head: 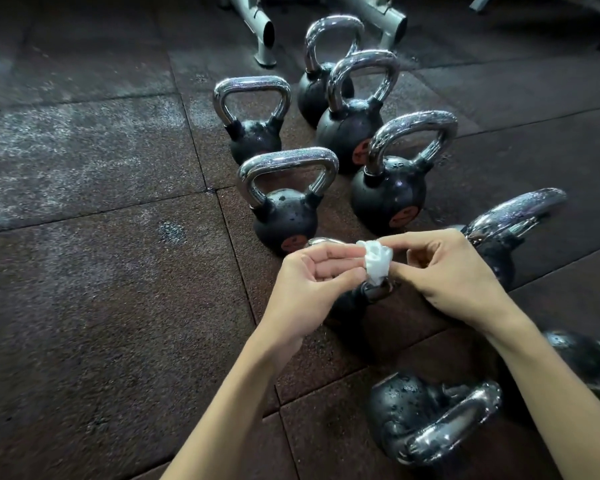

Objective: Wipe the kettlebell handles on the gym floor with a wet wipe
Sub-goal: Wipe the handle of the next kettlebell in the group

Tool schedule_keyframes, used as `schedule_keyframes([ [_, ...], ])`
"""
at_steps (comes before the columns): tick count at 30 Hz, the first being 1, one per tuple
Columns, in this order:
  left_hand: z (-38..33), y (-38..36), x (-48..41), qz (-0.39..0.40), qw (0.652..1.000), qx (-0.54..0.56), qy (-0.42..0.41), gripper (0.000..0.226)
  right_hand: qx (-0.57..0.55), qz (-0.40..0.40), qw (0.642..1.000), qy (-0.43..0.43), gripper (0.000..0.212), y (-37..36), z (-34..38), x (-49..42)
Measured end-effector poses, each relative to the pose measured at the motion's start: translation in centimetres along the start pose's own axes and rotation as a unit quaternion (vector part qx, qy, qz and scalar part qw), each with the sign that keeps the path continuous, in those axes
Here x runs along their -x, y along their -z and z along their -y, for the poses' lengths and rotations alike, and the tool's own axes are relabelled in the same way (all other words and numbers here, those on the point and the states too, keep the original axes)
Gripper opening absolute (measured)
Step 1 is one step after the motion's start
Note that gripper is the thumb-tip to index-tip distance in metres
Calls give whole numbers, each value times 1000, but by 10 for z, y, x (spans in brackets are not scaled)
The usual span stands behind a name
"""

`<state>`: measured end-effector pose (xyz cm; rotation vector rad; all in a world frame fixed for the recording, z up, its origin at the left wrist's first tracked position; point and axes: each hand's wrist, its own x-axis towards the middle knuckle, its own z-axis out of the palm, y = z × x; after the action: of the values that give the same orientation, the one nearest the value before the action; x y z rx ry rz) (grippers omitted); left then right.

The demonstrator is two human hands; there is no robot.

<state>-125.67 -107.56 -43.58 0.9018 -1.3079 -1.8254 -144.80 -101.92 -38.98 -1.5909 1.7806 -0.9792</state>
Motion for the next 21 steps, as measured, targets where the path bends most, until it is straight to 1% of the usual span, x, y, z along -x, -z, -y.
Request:
schedule_keyframes([
  [1,3,-4,3,-25,1000,0,13,18,17,-3,1000,1,22,0,0,1],
  [2,8,-9,6,-68,997,-1,35,14,36,-11,999,0,23,1,-1,2],
  [4,20,-17,9,-175,979,43,99,10,64,-50,997,-8,27,3,-3,4],
  [5,26,-21,10,-215,964,86,134,14,70,-74,995,-16,30,4,-6,4],
  [7,29,-33,8,-252,934,170,187,25,83,-114,990,-30,33,7,-8,5],
  [9,29,-48,-1,-262,917,221,204,33,94,-130,987,-29,29,11,-11,7],
  [10,28,-56,-6,-263,915,230,202,33,101,-136,985,-33,24,13,-11,7],
  [12,29,-74,-16,-265,917,231,189,23,106,-150,982,-52,20,20,-11,8],
  [14,30,-87,-21,-280,920,208,180,15,103,-163,979,-58,25,27,-11,10],
  [16,33,-90,-23,-282,924,190,176,16,106,-173,977,-62,29,31,-14,10],
  [18,33,-83,-23,-258,932,188,172,15,105,-176,976,-68,26,33,-19,11],
  [21,30,-54,-19,-199,951,165,169,16,97,-168,979,-68,20,33,-24,13],
])
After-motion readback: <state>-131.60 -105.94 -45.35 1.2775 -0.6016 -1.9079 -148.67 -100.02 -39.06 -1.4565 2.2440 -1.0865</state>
